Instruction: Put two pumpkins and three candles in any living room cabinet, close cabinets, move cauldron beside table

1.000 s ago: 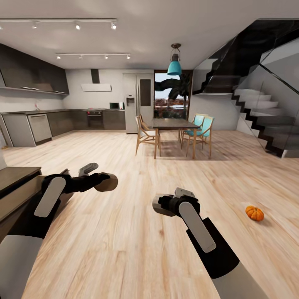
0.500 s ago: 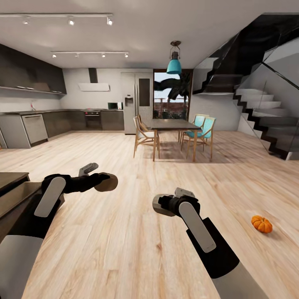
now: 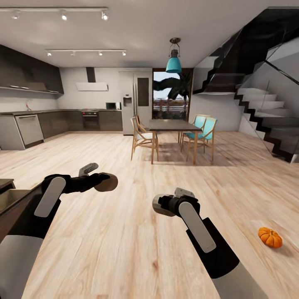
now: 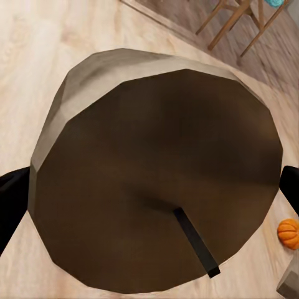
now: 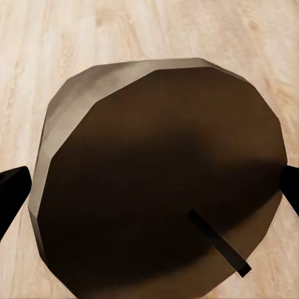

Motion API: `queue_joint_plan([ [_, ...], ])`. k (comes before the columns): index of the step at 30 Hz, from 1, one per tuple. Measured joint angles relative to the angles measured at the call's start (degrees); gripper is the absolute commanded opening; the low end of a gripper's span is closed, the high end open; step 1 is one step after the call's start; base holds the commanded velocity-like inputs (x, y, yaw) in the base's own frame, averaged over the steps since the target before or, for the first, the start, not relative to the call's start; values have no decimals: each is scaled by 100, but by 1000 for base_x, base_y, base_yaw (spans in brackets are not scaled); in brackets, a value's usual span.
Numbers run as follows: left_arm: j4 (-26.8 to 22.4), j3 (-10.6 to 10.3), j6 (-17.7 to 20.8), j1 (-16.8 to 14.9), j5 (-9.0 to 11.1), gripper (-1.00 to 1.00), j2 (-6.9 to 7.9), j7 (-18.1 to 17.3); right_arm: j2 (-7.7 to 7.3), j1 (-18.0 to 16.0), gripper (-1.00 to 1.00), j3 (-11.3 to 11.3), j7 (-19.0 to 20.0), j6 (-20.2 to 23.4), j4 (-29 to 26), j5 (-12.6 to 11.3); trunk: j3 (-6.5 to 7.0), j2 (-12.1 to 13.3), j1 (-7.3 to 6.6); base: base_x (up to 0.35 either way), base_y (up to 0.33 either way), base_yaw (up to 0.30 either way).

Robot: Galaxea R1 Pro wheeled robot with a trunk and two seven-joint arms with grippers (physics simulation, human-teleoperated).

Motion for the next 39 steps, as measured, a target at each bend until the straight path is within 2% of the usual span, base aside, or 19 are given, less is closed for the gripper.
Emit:
queue_joint_plan([
  [39, 10, 0, -1, 0, 4, -100, 0, 0, -27, 0, -100, -16, 17, 1, 0, -3, 0, 0, 0, 330, -117, 0],
])
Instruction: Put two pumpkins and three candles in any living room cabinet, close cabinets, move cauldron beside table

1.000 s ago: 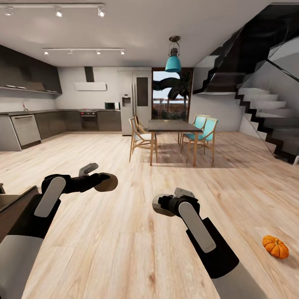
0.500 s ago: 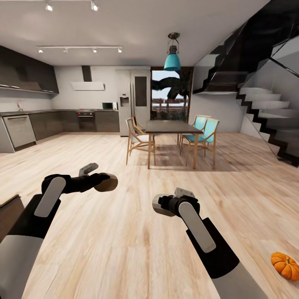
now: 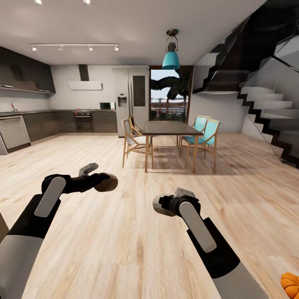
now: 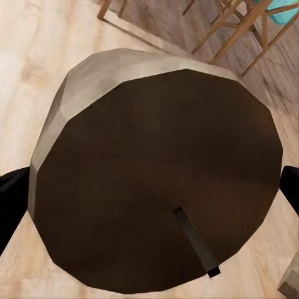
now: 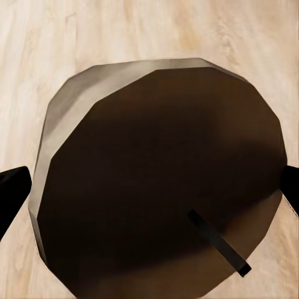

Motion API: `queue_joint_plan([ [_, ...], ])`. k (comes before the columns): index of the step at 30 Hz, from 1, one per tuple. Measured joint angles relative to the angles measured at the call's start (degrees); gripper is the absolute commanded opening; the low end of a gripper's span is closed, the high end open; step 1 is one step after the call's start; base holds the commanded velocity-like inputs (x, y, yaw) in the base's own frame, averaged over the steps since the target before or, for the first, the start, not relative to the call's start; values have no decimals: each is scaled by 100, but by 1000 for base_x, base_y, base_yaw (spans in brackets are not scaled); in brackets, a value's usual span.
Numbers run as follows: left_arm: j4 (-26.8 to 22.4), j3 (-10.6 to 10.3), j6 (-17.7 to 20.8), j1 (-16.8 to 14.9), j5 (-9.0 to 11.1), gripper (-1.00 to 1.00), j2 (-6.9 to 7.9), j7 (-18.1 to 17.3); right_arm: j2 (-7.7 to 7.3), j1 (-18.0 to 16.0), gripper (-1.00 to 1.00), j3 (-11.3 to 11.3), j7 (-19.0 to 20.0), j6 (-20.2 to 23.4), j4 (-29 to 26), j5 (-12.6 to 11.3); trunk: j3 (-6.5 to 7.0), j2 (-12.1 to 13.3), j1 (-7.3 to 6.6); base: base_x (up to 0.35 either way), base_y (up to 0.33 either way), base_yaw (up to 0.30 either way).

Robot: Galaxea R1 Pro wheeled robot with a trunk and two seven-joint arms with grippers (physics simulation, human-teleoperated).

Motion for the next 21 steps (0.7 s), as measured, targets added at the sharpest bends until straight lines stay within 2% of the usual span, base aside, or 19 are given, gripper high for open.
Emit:
queue_joint_plan([
  [14, -15, -2, 0, 0, 0, -100, 0, 0, -10, 0, -100, -16, 9, 1, -3, -17, 0, 0, 0, 327, -124, 3],
  [21, -20, -1, 1, 1, -4, -100, 1, 0, -7, -1, -100, -16, 9, -1, 1, -12, 0, 0, 0, 319, -128, 207],
])
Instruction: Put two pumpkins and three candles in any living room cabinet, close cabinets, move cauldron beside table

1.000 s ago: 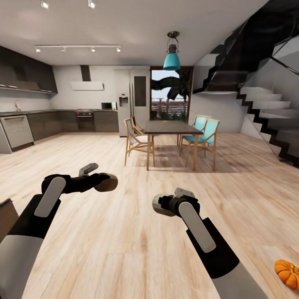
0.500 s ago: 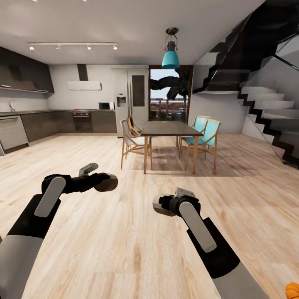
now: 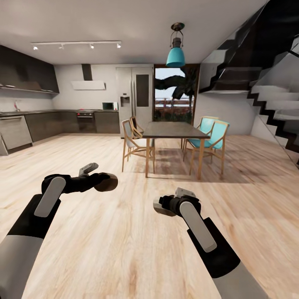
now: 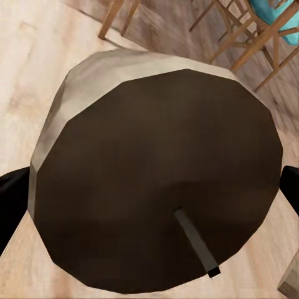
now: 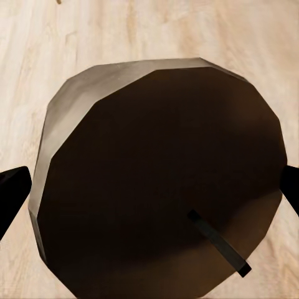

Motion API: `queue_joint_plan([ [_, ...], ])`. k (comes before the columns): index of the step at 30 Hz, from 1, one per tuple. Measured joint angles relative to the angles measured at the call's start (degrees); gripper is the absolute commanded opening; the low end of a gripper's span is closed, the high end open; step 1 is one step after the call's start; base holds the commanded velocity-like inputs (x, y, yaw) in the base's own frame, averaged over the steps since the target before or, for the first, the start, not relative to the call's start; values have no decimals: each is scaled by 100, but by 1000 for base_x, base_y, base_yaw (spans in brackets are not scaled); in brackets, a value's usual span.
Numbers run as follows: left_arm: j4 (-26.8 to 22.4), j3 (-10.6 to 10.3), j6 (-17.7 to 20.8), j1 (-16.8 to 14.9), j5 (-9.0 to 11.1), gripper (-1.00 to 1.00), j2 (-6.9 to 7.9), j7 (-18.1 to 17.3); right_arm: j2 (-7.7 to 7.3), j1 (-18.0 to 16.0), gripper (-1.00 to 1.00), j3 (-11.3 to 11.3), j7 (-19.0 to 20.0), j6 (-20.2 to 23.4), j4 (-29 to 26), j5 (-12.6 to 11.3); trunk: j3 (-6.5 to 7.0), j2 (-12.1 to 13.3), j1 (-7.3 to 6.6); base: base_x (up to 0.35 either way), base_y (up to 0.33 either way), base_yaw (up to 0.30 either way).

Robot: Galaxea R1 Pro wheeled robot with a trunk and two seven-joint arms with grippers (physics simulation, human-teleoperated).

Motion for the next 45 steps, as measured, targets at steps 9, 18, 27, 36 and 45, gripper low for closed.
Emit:
queue_joint_plan([
  [9, 0, 2, 7, 0, 2, -100, 0, 0, 14, 0, -100, 3, -1, 1, 0, 14, 0, 0, 1, 269, -163, 283],
  [18, -8, -1, 9, -1, 9, -100, 3, 0, 22, 1, -100, 0, 0, 1, 0, 21, 0, 0, 3, 82, -65, 289],
  [27, -9, 1, 9, -1, 11, -100, 1, 0, 24, 1, -100, 0, -1, 1, 0, 25, 0, 0, 3, 3, -2, 289],
  [36, -12, 1, 9, -1, 11, -100, 2, 0, 24, 1, -100, 1, 1, 1, 0, 25, 0, 0, 3, -4, 0, 289],
  [45, -18, 1, 10, -1, 10, -100, 1, -1, 33, 1, -100, 8, -1, 0, 0, 24, 0, 0, 3, 0, 0, 289],
])
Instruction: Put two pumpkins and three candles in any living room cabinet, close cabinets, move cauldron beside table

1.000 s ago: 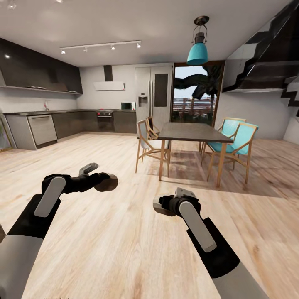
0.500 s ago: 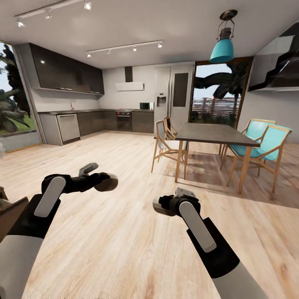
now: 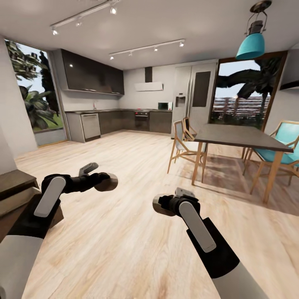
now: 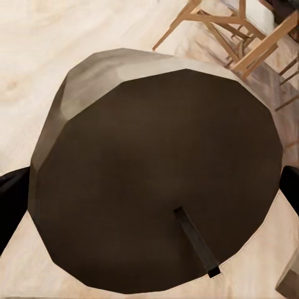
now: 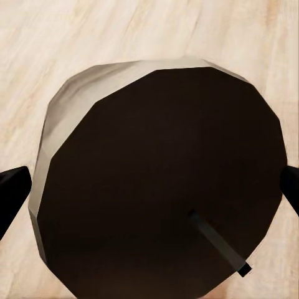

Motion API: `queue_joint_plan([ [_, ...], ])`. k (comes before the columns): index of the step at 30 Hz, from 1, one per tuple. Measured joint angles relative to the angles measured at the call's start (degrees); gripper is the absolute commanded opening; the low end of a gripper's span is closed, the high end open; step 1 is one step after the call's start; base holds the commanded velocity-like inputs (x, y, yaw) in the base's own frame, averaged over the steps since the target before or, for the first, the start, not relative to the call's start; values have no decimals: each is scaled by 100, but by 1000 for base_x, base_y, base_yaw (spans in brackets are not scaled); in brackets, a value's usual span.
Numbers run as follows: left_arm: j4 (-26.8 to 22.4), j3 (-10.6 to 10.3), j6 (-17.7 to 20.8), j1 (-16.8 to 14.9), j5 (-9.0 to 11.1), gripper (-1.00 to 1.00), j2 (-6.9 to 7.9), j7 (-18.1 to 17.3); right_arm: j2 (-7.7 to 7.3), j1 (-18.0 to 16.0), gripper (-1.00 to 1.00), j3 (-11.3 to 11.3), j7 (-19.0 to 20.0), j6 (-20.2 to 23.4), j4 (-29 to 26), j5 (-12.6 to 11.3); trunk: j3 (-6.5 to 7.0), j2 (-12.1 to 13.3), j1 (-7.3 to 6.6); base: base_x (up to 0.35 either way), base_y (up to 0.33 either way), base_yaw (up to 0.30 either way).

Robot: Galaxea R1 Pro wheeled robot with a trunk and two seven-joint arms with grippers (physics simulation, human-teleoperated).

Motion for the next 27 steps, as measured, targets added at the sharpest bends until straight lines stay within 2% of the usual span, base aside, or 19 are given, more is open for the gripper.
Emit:
queue_joint_plan([
  [12, -15, 0, -1, 0, 13, -100, 0, -4, 0, 0, -100, 0, 1, 0, 0, 0, 0, 0, 0, 0, 0, 289],
  [16, -137, -7, 123, 0, 234, -100, -1, 0, 0, 0, -100, 0, 1, 0, 0, 0, 0, 0, 0, 0, 0, 289],
  [18, -208, -9, 213, -1, 392, -100, -2, 7, 0, 0, -100, 0, 0, -4, 0, 2, 44, 2, -6, 0, 0, 289],
  [23, -216, 14, 282, -1, 436, -100, -1, 48, 0, 0, -100, 0, 0, -4, 0, 2, 155, 8, -19, 0, 0, 289],
  [27, -184, 175, 296, -1, 440, -100, -1, 80, 0, 0, -100, 0, -1, -4, 0, 1, 244, 14, -29, 0, 0, 289],
])
